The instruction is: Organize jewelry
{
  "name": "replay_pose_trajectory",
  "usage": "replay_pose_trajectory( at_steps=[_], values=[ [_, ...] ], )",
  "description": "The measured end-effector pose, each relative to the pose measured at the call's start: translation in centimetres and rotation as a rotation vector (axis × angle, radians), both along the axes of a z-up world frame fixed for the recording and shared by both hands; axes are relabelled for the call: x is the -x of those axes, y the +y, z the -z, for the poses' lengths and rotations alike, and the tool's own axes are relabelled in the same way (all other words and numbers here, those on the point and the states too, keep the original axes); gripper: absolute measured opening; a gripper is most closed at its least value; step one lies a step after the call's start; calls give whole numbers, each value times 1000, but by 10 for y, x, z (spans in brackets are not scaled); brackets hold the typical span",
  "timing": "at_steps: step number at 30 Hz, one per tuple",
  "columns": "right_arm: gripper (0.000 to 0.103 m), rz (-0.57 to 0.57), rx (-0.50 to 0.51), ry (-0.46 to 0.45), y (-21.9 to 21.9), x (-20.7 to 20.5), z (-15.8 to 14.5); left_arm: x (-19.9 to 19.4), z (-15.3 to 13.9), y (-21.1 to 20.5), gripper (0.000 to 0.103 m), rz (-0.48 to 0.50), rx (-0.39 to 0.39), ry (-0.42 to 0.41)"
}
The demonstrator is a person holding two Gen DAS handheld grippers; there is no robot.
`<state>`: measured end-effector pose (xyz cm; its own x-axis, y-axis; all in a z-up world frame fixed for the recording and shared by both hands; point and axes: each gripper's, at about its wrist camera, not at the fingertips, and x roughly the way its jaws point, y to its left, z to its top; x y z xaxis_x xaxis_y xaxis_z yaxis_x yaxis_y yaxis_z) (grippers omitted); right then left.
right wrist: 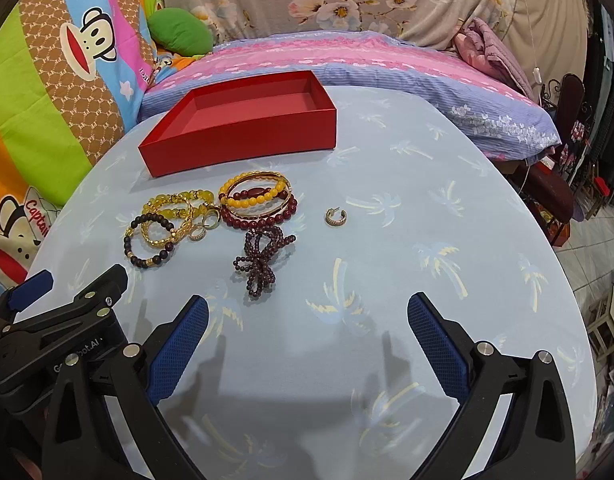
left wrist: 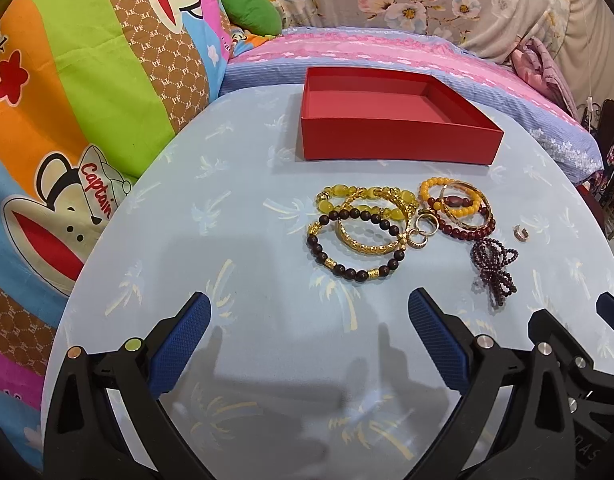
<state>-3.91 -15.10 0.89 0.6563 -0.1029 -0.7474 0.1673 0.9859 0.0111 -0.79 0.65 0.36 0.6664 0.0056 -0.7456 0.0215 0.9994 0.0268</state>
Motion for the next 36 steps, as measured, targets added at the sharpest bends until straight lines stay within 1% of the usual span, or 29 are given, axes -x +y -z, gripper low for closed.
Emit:
replay_pose_trajectory(
  at_steps=[36],
  values=[
    [96,0,-7,4,-3,2,2,-2,3,-3,95,7,-3,8]
  ],
)
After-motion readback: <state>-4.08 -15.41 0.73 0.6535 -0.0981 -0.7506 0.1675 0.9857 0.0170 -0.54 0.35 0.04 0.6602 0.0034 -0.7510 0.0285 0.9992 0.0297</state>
